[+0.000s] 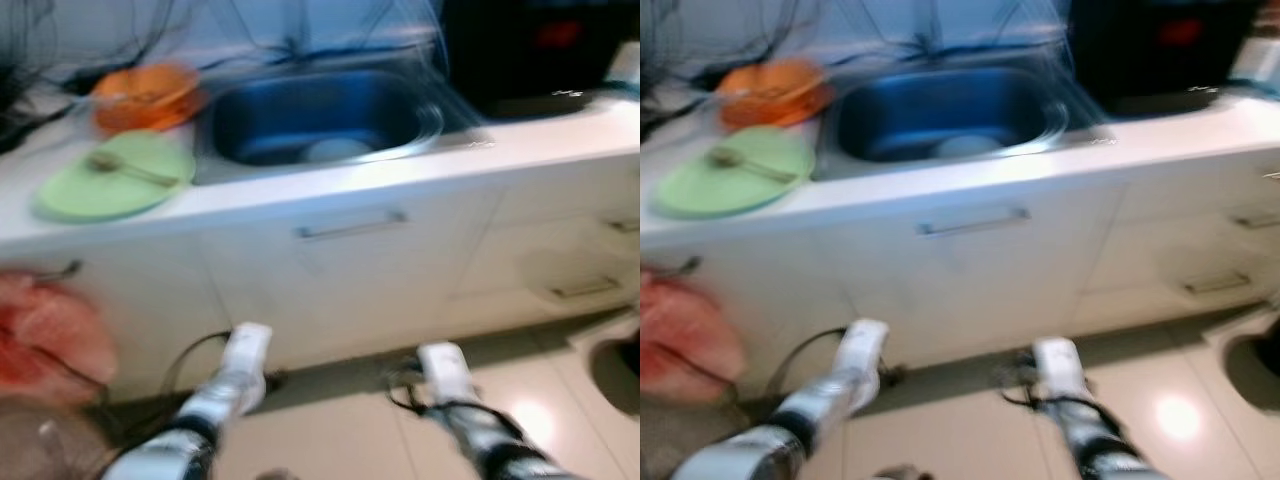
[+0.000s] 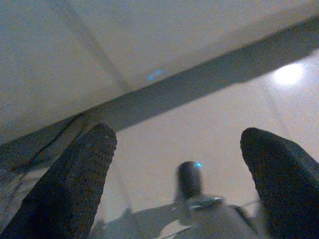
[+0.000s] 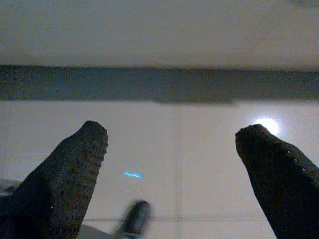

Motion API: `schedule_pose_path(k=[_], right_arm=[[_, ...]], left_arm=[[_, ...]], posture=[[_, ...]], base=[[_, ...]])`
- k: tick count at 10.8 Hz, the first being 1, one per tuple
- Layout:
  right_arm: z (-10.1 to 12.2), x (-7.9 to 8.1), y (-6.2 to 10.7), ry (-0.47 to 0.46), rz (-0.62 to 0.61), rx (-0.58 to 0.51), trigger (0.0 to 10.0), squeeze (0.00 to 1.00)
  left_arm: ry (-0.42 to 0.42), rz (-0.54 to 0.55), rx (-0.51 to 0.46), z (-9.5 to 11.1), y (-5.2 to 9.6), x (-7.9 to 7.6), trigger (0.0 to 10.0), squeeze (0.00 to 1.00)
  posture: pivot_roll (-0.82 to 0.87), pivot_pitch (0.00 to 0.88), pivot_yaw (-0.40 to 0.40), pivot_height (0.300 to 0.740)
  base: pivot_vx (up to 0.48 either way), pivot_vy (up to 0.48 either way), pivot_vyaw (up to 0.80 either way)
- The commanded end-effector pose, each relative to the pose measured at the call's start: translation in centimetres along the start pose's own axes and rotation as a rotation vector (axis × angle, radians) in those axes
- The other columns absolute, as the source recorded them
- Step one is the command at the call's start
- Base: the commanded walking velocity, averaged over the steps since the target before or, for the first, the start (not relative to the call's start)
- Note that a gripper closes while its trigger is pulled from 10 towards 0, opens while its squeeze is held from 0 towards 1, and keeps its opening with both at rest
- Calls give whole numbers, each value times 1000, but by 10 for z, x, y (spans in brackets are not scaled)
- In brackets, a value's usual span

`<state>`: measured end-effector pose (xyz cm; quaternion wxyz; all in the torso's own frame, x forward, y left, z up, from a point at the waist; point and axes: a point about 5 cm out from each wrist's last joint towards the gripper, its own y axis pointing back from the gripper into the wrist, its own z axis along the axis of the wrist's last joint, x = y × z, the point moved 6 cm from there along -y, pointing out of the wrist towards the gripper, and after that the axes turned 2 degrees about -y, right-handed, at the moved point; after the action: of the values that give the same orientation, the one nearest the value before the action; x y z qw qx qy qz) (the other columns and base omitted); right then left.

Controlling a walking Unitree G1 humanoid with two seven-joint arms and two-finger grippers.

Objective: Kitchen organization

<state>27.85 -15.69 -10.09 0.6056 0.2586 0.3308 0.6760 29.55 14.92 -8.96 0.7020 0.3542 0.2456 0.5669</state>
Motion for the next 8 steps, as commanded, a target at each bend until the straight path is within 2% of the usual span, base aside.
schedule_pose_path(k=[1, 2, 3, 4, 6, 7, 8], right_arm=[[-8, -7, 1, 1, -13, 22, 10000, 0], [-5, -11, 2, 15, -22, 8, 10000, 0], [-1, -17, 2, -88, -24, -9, 10000, 0], [4, -19, 2, -154, -16, -32, 10000, 0], [16, -20, 2, -210, 25, -74, 10000, 0], [26, -24, 4, -261, 46, -119, 10000, 0], [35, -27, 5, -243, 58, -146, 10000, 0]], left_arm=[[-46, -5, -3, 2, -1, -5, 10000, 0], [-73, -39, -39, 13, -1, -11, 10000, 0], [-50, -105, -137, 42, 0, -18, 10000, 0], [-16, -106, -182, 53, 2, -15, 10000, 0], [57, -68, -297, 78, 8, 3, 10000, 0], [53, -68, -378, 95, 14, 6, 10000, 0], [43, -61, -438, 106, 20, 8, 10000, 0]], posture=[[88, 0, 66, 740], [86, 0, 65, 740], [93, 0, 62, 740], [98, 0, 59, 740], [103, 0, 62, 740], [107, 0, 60, 740], [111, 0, 57, 740]], base=[[0, 0, 0], [0, 0, 0], [0, 0, 0], [0, 0, 0], [0, 0, 0], [0, 0, 0], [0, 0, 0]])
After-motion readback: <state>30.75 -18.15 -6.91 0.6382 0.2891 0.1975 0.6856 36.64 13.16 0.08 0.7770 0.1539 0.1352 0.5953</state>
